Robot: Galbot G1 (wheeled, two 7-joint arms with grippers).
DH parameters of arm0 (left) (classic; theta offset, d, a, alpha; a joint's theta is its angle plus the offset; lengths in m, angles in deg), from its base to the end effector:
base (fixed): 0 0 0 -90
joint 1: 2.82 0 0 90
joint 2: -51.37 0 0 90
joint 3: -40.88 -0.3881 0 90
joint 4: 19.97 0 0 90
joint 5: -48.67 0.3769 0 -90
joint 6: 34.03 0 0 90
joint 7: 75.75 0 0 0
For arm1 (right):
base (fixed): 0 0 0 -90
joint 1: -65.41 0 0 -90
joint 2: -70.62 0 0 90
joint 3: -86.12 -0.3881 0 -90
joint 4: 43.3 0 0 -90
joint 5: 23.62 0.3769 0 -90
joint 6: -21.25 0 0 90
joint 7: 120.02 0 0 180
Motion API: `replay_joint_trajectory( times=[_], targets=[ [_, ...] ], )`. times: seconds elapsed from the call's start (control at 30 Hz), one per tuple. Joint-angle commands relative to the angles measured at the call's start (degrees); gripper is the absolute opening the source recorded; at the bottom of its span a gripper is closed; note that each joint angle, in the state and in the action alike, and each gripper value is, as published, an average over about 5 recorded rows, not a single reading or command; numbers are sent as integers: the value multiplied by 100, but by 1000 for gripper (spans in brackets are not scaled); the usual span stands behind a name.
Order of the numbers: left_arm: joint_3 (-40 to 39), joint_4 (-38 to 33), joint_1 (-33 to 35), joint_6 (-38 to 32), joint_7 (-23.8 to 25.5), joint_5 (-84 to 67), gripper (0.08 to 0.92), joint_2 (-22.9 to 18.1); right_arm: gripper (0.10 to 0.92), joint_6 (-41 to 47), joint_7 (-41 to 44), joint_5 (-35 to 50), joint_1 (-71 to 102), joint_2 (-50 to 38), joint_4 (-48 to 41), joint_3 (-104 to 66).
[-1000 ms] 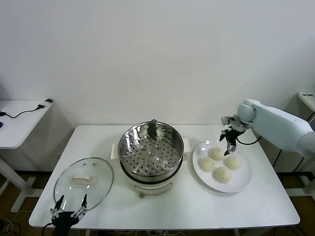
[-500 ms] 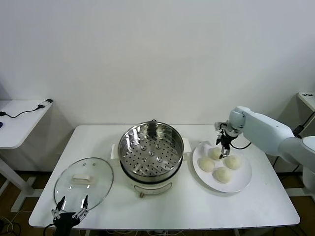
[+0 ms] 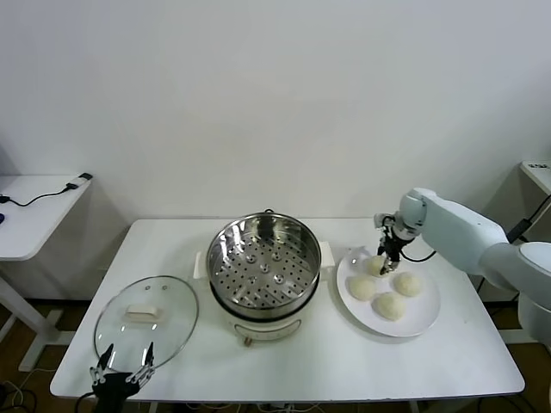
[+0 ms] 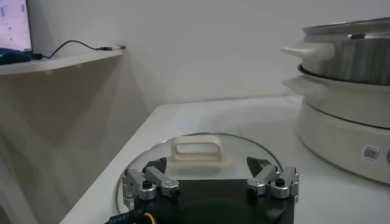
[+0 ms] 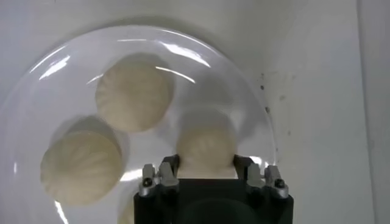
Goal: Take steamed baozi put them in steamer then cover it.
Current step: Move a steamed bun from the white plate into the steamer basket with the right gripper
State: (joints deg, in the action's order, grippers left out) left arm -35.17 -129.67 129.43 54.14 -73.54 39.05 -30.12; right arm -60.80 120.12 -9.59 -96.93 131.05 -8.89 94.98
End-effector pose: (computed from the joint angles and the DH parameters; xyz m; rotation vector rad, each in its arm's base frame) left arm 0.0898 0.1232 -0.4133 0.1754 -2.8048 -0.1187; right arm 0.6684 -0.1619 -0.2472 1.1289 -1.3921 1.1799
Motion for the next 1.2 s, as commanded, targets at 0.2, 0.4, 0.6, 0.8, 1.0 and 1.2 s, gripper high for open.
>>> replay_joint_trajectory(
  times=[0.2, 0.4, 0.6, 0.8, 1.0, 1.2],
  targets=[
    [20, -160, 117, -14, -17, 55, 823, -22, 597, -326, 301, 993, -2214, -306, 1515, 1345],
    [-3, -278, 136, -10, -23, 73, 823, -36, 601, -1317, 684, 1963, -4565, 117, 3202, 2360],
    [-11, -341, 154, -14, -28, 95, 823, -68, 602, -2429, 765, 2014, -5295, 888, 4671, 2312],
    [-9, -465, 220, -12, -31, 115, 823, -116, 602, -3770, 417, 662, -4587, 1571, 4645, 2313],
    [-5, -533, 259, -15, -36, 134, 823, -183, 602, -4478, -20, -1180, -3480, 1984, 3444, 1982],
    [-18, -525, 264, -24, -52, 170, 823, -257, 602, -4547, -665, -2241, -2551, 2305, 2325, 1638]
  ],
)
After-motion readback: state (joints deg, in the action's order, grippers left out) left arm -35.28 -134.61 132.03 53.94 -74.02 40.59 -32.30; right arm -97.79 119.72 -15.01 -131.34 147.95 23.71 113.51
